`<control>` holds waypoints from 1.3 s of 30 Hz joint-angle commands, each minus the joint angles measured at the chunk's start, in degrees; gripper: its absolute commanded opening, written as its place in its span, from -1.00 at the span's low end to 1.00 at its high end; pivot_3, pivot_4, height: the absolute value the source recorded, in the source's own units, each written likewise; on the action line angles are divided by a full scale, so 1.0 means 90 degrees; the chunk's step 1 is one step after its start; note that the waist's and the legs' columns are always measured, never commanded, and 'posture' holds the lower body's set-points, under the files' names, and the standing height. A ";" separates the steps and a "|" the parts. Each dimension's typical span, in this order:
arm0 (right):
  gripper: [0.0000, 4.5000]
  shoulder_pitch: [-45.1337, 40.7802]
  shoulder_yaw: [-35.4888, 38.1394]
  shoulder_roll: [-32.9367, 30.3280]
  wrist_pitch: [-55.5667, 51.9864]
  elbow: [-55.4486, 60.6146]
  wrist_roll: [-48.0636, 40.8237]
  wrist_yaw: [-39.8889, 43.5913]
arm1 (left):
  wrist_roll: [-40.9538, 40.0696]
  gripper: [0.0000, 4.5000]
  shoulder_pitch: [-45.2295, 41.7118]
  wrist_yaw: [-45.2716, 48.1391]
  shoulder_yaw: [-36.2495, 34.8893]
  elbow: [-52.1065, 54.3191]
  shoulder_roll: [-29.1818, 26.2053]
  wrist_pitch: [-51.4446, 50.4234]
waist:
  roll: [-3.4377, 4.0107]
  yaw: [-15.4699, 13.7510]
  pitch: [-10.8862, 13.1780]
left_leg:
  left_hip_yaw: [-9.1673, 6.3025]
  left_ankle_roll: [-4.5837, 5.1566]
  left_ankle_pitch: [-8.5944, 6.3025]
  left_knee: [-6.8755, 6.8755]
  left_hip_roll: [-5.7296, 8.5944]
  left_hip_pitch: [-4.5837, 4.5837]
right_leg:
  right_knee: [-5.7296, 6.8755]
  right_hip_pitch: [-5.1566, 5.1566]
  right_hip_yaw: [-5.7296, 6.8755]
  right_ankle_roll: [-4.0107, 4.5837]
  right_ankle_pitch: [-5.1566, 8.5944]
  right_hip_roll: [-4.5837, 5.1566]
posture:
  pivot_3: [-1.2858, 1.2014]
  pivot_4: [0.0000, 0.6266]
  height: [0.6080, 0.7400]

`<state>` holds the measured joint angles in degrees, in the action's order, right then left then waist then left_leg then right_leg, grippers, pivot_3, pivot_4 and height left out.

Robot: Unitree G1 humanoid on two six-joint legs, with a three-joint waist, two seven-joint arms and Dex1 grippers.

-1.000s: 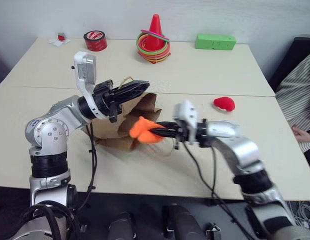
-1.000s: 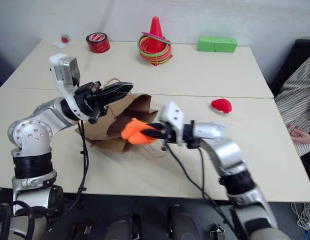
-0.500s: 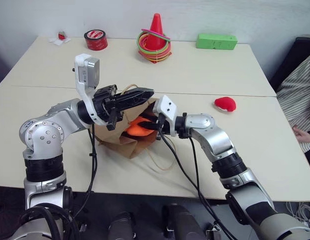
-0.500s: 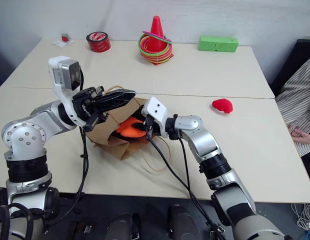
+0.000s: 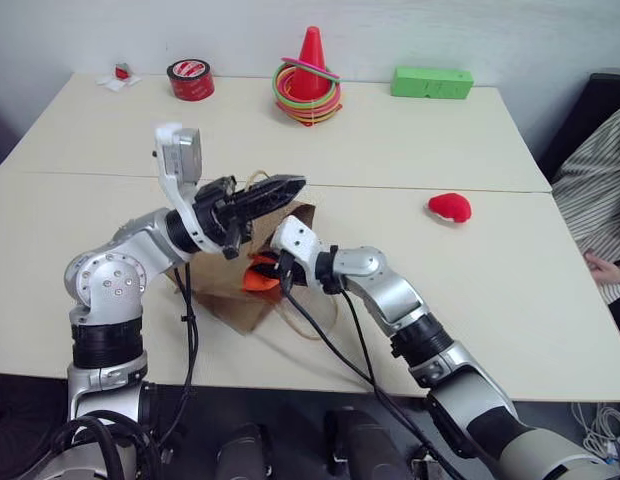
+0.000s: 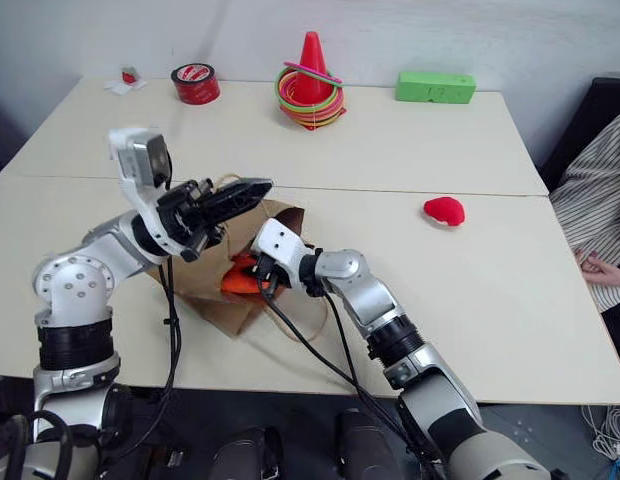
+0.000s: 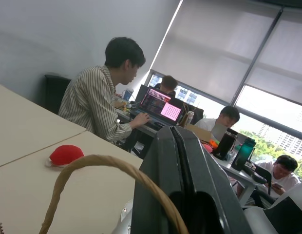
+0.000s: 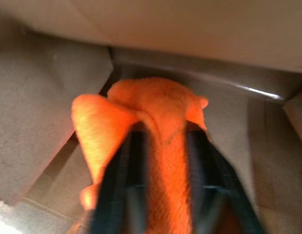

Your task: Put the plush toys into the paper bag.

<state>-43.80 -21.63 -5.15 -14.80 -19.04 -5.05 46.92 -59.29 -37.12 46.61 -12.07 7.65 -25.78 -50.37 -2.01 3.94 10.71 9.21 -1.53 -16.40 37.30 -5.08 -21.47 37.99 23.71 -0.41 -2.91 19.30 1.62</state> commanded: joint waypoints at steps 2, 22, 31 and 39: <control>0.10 -0.0035 0.0461 -0.0104 0.0316 0.0475 -0.0305 0.0121 | 0.0127 -1.00 -0.0110 0.0203 -0.0036 -0.0064 -0.0015 0.0354 | 0.0000 -0.0002 0.0000 | -0.0001 0.0000 0.0000 -0.0001 -0.0001 0.0000 | 0.0000 0.0000 0.0000 0.0000 0.0000 -0.0001 | 0.03 -0.52 1.00; 0.99 0.4826 0.4961 -0.3190 0.1745 0.2887 -0.1509 0.0615 | 0.0324 -1.00 -0.0445 0.0517 -0.0079 -0.0468 -0.0320 0.0629 | 0.0001 -0.0200 0.0004 | -0.0004 0.0006 -0.0008 -0.0016 0.0030 0.0002 | -0.0032 -0.0010 -0.0004 -0.0004 0.0002 -0.0003 | 0.03 -0.52 1.00; 0.99 0.5543 0.5473 -0.2906 0.1691 0.2767 -0.1055 -0.1069 | 0.0669 -1.00 -0.0471 0.0674 -0.0049 -0.0602 -0.0319 0.1010 | 0.0005 0.0013 0.0007 | 0.0023 0.0003 0.0001 -0.0019 0.0029 0.0040 | -0.0015 -0.0026 -0.0028 -0.0013 -0.0007 -0.0003 | 0.03 -0.52 1.00; 0.99 0.1502 0.3520 -0.3830 0.0117 -0.0085 -0.0179 -0.0747 | 0.1063 -1.00 -0.0600 0.0879 0.0172 -0.0740 -0.0402 0.1148 | 0.0013 0.0124 0.0011 | 0.0021 -0.0005 0.0027 -0.0025 0.0031 0.0047 | 0.0000 -0.0018 -0.0043 -0.0004 -0.0022 -0.0020 | 0.03 -0.52 1.00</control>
<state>-26.62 13.25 -39.04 -12.48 -13.17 -9.27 39.11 -50.33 -41.62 53.69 -10.34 0.29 -28.86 -41.08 -1.89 5.06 10.81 9.39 -1.60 -16.14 37.06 -4.80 -21.11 37.99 23.62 -0.79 -2.91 19.13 1.43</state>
